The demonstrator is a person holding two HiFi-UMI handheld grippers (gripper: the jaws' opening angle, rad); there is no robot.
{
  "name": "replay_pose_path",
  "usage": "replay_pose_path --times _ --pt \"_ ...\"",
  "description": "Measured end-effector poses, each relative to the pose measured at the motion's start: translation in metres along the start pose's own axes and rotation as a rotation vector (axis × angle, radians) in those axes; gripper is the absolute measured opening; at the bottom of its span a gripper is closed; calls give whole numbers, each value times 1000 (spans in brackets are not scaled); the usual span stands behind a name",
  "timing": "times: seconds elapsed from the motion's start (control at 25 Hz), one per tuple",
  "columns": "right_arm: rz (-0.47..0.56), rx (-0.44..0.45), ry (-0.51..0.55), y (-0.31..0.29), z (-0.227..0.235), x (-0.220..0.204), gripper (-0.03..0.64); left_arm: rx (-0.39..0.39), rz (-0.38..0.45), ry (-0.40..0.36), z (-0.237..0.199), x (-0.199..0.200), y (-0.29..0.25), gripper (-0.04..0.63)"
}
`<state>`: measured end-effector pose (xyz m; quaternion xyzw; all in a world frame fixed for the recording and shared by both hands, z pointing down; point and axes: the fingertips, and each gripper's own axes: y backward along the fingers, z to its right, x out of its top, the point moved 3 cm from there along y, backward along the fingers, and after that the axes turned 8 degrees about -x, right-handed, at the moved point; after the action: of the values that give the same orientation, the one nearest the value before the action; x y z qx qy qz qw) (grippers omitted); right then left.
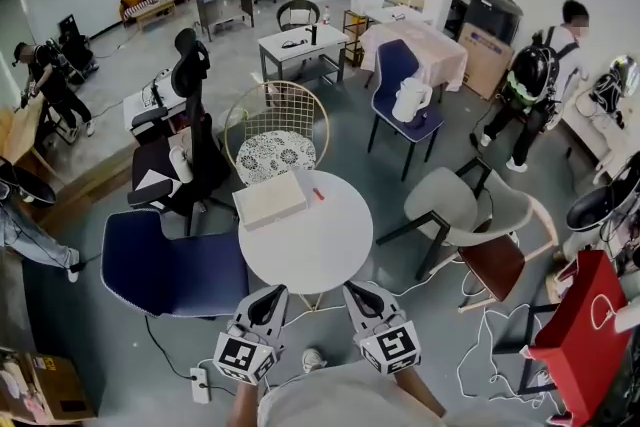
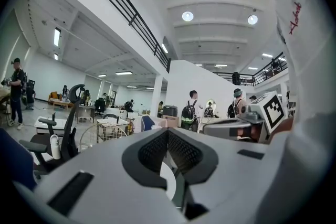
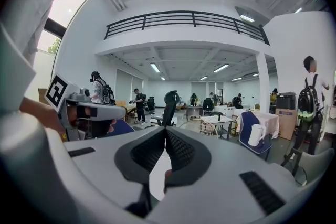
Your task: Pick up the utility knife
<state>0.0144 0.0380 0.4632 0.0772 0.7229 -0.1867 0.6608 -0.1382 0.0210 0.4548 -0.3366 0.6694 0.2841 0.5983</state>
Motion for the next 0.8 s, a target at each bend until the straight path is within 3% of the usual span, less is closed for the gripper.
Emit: replay_pose_path --times 0.48,0.8 --pt "-47 -38 -17 -4 -4 -13 17 -55 -24 32 -9 -13 -9 12" --pt "-53 -7 -16 -21 0 -16 17 -21 -22 52 -22 -17 -13 12"
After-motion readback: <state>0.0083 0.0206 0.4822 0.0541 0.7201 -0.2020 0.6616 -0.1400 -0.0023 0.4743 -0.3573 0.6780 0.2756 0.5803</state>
